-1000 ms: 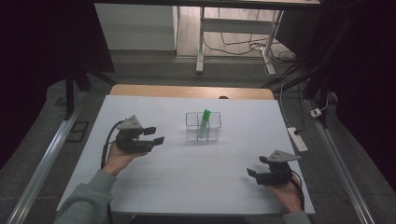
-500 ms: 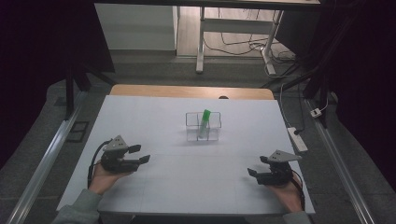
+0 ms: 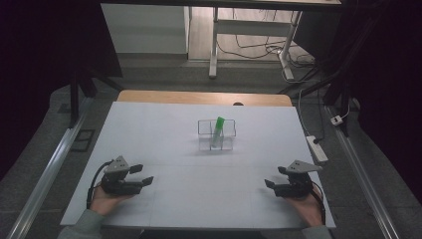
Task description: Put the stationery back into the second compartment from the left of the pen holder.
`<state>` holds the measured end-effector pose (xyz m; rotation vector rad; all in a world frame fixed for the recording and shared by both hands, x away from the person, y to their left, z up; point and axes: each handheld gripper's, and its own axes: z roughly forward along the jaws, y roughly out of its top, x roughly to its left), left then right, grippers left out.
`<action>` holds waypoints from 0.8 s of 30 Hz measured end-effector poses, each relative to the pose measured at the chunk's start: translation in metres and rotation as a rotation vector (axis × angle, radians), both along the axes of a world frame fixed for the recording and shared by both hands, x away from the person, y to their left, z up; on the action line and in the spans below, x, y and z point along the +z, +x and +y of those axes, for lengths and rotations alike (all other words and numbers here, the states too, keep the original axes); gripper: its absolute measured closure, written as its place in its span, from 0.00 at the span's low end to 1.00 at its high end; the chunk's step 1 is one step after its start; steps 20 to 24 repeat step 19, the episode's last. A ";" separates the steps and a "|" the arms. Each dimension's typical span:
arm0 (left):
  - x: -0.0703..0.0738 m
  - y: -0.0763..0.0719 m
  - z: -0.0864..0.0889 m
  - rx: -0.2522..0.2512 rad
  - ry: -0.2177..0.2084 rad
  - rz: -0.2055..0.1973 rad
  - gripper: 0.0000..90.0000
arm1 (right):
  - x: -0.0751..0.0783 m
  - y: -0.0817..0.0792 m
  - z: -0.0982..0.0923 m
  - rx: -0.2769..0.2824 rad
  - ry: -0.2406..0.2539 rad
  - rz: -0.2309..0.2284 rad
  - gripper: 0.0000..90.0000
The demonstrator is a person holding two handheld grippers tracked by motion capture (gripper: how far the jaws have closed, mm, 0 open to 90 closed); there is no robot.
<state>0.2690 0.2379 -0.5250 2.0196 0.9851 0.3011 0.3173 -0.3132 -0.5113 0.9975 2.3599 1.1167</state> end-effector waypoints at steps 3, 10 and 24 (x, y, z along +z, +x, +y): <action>0.000 0.001 -0.002 -0.001 -0.002 0.000 0.35 | 0.000 0.000 0.000 0.001 0.000 -0.006 0.26; 0.000 0.002 -0.001 0.004 -0.007 -0.003 0.34 | 0.001 -0.001 -0.001 0.002 0.001 -0.009 0.26; 0.000 0.004 -0.001 0.003 -0.008 0.003 0.32 | 0.002 -0.003 0.000 0.004 -0.006 -0.012 0.26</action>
